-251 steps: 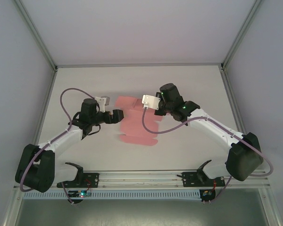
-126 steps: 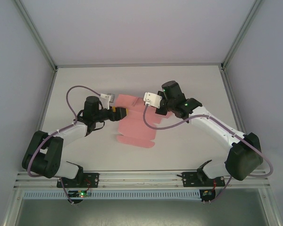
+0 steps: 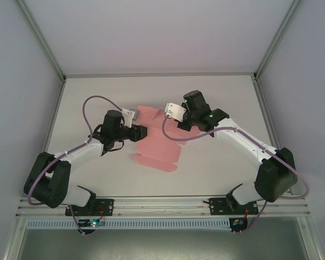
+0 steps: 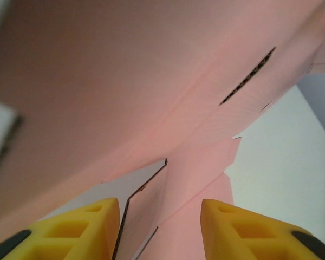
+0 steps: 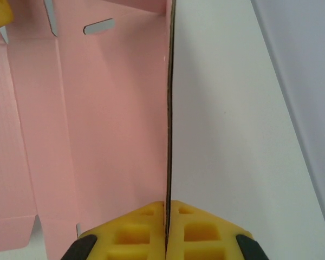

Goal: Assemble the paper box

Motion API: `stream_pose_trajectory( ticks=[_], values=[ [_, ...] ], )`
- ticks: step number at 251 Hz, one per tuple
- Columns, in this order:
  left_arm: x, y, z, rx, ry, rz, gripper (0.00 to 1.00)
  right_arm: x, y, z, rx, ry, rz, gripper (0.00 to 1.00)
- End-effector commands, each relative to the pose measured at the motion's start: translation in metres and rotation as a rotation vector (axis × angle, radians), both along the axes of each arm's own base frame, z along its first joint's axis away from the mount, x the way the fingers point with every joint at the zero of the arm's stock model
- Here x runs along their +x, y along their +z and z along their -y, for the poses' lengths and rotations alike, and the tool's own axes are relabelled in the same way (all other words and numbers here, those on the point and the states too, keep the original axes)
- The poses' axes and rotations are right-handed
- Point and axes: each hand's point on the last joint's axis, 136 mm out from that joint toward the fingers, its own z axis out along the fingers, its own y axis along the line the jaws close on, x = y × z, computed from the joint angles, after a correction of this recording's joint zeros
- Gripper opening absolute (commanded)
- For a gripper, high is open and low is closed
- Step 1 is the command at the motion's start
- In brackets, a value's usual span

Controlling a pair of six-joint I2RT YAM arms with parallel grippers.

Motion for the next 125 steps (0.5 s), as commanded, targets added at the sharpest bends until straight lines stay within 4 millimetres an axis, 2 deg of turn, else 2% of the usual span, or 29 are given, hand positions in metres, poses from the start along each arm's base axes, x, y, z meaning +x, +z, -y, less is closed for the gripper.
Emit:
stream_pose_trajectory(
  ticks=[1, 10, 25, 47, 59, 84, 125],
  values=[
    [-0.003, -0.001, -0.005, 0.098, 0.026, 0.03, 0.41, 0.012, 0.011, 0.005, 0.022, -0.076, 0.009, 0.0],
    [-0.002, -0.001, -0.004, 0.103, 0.027, 0.025, 0.38, 0.012, 0.009, 0.005, 0.025, -0.082, -0.003, 0.0],
    [0.002, -0.004, -0.007, 0.154, 0.065, 0.012, 0.24, 0.013, 0.006, 0.005, 0.026, -0.097, -0.022, 0.0],
    [0.006, -0.005, -0.009, 0.235, 0.1, 0.018, 0.24, 0.016, 0.003, 0.008, 0.016, -0.136, -0.026, 0.0],
    [0.007, -0.005, -0.01, 0.294, 0.121, 0.046, 0.19, 0.016, -0.001, 0.009, 0.003, -0.14, -0.031, 0.0],
    [0.01, 0.004, -0.006, 0.342, 0.131, 0.11, 0.19, 0.011, -0.004, 0.006, 0.008, -0.14, -0.045, 0.0],
    [0.017, 0.016, 0.012, 0.446, 0.097, 0.281, 0.18, 0.003, -0.004, -0.005, 0.044, -0.144, -0.072, 0.0]
  ],
)
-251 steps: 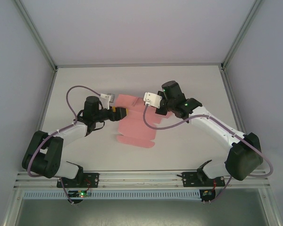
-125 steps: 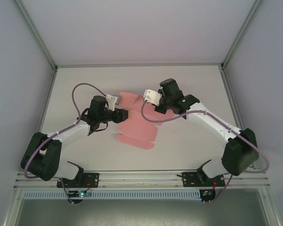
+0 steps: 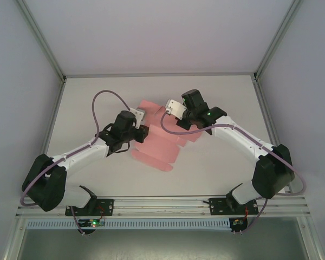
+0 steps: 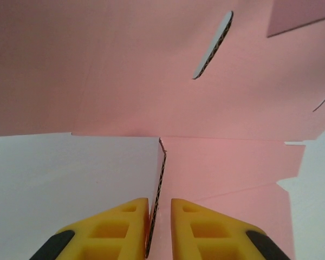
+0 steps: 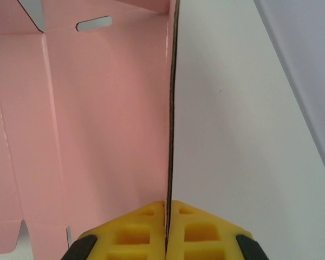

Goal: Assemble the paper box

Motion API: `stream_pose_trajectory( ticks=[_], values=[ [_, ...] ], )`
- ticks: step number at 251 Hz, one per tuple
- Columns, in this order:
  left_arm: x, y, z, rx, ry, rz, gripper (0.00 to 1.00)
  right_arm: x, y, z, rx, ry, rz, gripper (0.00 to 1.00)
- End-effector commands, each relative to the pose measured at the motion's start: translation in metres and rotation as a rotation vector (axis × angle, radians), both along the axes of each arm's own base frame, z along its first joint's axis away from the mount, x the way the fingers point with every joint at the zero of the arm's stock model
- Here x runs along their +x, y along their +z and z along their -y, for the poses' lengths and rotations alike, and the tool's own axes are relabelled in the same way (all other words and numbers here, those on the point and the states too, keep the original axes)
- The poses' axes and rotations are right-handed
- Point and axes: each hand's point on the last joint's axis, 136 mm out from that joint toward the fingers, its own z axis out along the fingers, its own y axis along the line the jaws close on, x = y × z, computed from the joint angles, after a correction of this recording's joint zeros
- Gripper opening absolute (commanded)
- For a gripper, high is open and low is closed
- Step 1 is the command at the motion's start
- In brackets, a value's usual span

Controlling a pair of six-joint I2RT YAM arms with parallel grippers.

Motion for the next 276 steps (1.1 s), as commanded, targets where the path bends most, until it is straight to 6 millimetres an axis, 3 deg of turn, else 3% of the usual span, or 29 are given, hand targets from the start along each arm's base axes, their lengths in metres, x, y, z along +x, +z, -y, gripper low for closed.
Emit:
stream_pose_trajectory(
  ticks=[1, 32, 76, 104, 118, 127, 142, 158, 171, 177, 186, 207, 233, 256, 276],
  values=[
    [0.013, 0.014, 0.006, 0.142, -0.015, 0.152, 0.18, -0.006, 0.004, -0.009, 0.037, -0.023, -0.019, 0.0],
    [0.005, 0.013, 0.042, 0.247, -0.176, 0.29, 0.14, -0.017, -0.004, -0.02, 0.049, 0.018, -0.033, 0.0],
    [0.004, 0.011, 0.076, 0.376, -0.21, 0.403, 0.13, -0.019, -0.016, -0.024, 0.02, -0.001, -0.034, 0.0],
    [0.01, 0.005, 0.087, 0.364, -0.141, 0.428, 0.06, -0.022, -0.023, -0.028, 0.022, -0.003, -0.026, 0.0],
    [0.013, 0.0, 0.09, 0.328, -0.111, 0.41, 0.08, -0.022, -0.028, -0.03, 0.004, 0.006, 0.001, 0.0],
    [0.015, -0.003, 0.091, 0.307, -0.089, 0.4, 0.15, -0.024, -0.032, -0.032, -0.006, 0.022, 0.005, 0.0],
    [0.018, -0.006, 0.09, 0.29, -0.046, 0.384, 0.13, -0.023, -0.036, -0.031, -0.012, 0.021, 0.018, 0.0],
    [0.021, -0.007, 0.077, 0.301, 0.014, 0.373, 0.13, -0.018, -0.038, -0.024, -0.062, 0.017, 0.044, 0.0],
    [0.021, -0.003, 0.064, 0.283, 0.049, 0.351, 0.21, -0.012, -0.035, -0.017, -0.105, 0.023, 0.077, 0.0],
    [0.019, -0.001, 0.057, 0.266, 0.061, 0.336, 0.3, -0.009, -0.034, -0.015, -0.122, 0.032, 0.095, 0.0],
    [0.015, 0.004, 0.049, 0.226, 0.059, 0.31, 0.52, -0.004, -0.03, -0.011, -0.145, 0.044, 0.132, 0.0],
    [0.002, 0.02, 0.026, 0.141, 0.072, 0.28, 0.66, 0.006, -0.024, -0.007, -0.236, 0.087, 0.233, 0.0],
    [-0.011, 0.043, -0.011, 0.074, 0.135, 0.272, 0.99, 0.013, -0.019, -0.011, -0.308, 0.152, 0.368, 0.0],
    [-0.013, 0.059, -0.055, 0.034, 0.28, 0.225, 1.0, 0.018, -0.009, -0.016, -0.333, 0.164, 0.464, 0.0],
    [-0.009, 0.063, -0.094, -0.014, 0.432, 0.161, 1.0, 0.02, -0.018, -0.019, -0.373, 0.183, 0.519, 0.0]
  ],
)
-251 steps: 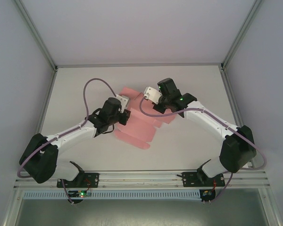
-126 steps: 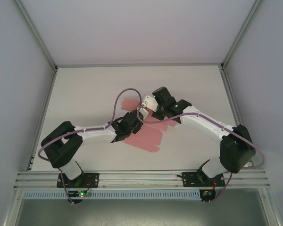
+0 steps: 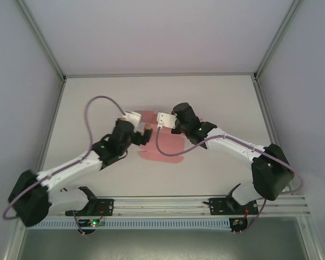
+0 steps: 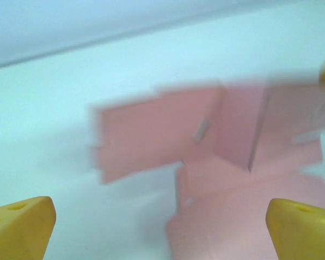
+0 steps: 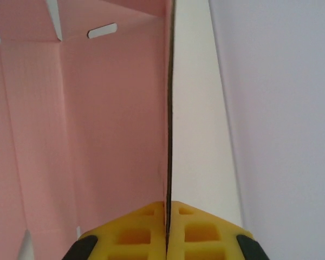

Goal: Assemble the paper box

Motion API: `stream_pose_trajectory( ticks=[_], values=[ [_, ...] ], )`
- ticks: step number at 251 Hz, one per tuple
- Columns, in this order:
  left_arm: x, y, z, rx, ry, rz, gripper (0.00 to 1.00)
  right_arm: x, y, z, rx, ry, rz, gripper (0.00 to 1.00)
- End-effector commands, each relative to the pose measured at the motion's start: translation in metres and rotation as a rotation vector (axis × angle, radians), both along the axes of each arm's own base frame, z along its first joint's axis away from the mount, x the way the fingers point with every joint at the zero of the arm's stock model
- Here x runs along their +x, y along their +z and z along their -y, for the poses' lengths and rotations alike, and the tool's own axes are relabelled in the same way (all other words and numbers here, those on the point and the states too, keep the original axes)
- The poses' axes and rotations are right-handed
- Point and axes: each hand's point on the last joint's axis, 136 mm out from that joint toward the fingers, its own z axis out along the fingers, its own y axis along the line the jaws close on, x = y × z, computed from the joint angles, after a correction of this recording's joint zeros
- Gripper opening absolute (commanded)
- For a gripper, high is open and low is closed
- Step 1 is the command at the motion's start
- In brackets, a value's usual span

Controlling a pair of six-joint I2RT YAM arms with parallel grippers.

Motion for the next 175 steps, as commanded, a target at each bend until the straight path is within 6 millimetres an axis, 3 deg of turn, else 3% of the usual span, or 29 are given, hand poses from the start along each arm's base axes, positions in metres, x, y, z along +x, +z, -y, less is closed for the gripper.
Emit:
stream_pose_trajectory(
  ticks=[1, 40, 80, 111, 142, 160, 175],
  values=[
    [-0.002, 0.0, -0.049, -0.124, 0.194, -0.113, 1.0, 0.012, 0.0, -0.001, -0.114, 0.027, 0.16, 0.0],
    [0.007, -0.008, -0.078, -0.182, 0.284, -0.132, 1.0, 0.019, -0.027, -0.006, -0.23, 0.029, 0.241, 0.0],
    [0.029, -0.047, -0.098, -0.297, 0.349, -0.264, 1.0, 0.018, -0.04, -0.018, -0.183, 0.077, 0.275, 0.0],
    [0.061, -0.074, -0.115, -0.406, 0.405, -0.309, 1.0, 0.016, -0.057, -0.021, -0.193, 0.113, 0.277, 0.0],
    [0.1, -0.092, -0.097, -0.43, 0.267, -0.348, 1.0, 0.013, -0.064, -0.024, -0.178, 0.124, 0.245, 0.0],
    [0.111, -0.097, -0.066, -0.469, 0.083, -0.386, 0.95, 0.015, -0.064, -0.022, -0.155, 0.108, 0.232, 0.0],
    [0.106, -0.095, -0.035, -0.504, -0.109, -0.386, 0.9, 0.016, -0.061, -0.022, -0.143, 0.099, 0.229, 0.0]
  ],
)
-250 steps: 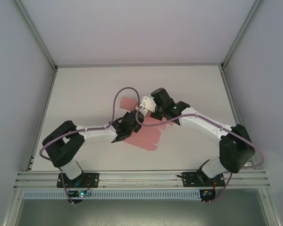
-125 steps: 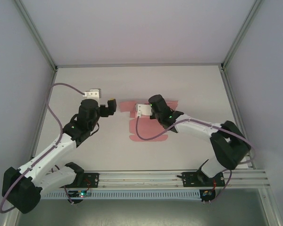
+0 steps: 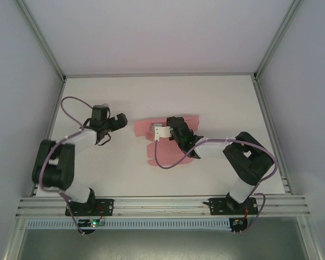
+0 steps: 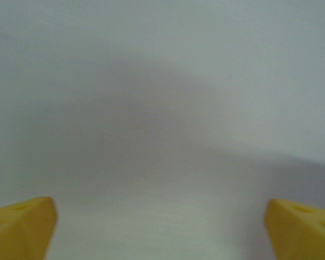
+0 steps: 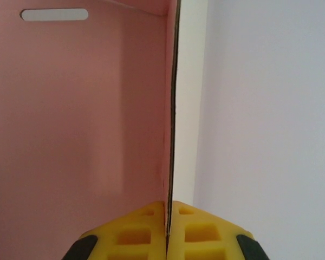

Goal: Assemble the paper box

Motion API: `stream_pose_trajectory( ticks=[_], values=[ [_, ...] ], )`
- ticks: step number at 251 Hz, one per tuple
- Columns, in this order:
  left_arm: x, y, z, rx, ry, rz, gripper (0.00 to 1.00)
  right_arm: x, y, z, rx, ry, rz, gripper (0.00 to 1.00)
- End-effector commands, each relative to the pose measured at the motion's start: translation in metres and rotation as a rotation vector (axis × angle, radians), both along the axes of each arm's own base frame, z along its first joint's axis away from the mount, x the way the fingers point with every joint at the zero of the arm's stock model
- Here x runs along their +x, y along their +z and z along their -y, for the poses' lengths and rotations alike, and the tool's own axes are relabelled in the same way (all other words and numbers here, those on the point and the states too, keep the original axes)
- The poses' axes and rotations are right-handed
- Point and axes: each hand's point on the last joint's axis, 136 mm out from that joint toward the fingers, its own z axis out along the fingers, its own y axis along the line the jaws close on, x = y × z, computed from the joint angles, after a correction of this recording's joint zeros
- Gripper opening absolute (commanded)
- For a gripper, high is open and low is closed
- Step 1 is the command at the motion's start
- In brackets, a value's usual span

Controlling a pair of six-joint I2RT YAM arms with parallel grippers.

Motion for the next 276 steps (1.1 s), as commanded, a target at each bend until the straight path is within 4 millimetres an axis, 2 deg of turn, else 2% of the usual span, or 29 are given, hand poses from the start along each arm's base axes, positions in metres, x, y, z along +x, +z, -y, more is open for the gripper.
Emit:
stream_pose_trajectory(
  ticks=[1, 24, 54, 76, 93, 120, 147, 184, 250, 276],
  values=[
    [0.018, 0.041, 0.066, -0.203, -0.347, 0.192, 0.9, -0.002, -0.004, -0.004, 0.035, 0.01, -0.02, 0.0],
    [0.002, 0.044, 0.095, -0.247, -0.518, 0.229, 0.86, -0.002, 0.0, -0.005, 0.051, -0.001, -0.028, 0.0],
    [-0.023, 0.039, 0.118, -0.246, -0.656, 0.21, 0.64, -0.001, 0.005, -0.003, 0.066, -0.012, -0.034, 0.0],
    [-0.041, 0.034, 0.133, -0.229, -0.728, 0.195, 0.55, -0.001, 0.01, -0.001, 0.072, -0.026, -0.027, 0.0],
    [-0.056, 0.03, 0.142, -0.214, -0.779, 0.197, 0.55, -0.003, 0.01, 0.001, 0.075, -0.03, -0.032, 0.0],
    [-0.068, 0.022, 0.145, -0.177, -0.777, 0.18, 0.54, -0.007, 0.011, 0.004, 0.07, -0.036, -0.042, 0.0],
    [-0.074, 0.021, 0.147, -0.187, -0.77, 0.186, 0.54, -0.007, 0.01, 0.011, 0.052, -0.054, -0.046, 0.0],
    [-0.08, 0.025, 0.159, -0.186, -0.819, 0.212, 0.55, -0.013, 0.007, 0.007, 0.048, -0.038, -0.076, 0.0],
    [-0.086, 0.027, 0.189, -0.146, -0.916, 0.254, 0.59, -0.02, 0.0, 0.005, 0.051, -0.051, -0.081, 0.0],
    [-0.065, 0.015, 0.18, -0.028, -0.798, 0.247, 0.62, -0.024, 0.004, 0.003, 0.076, -0.049, -0.09, 0.0]
  ],
)
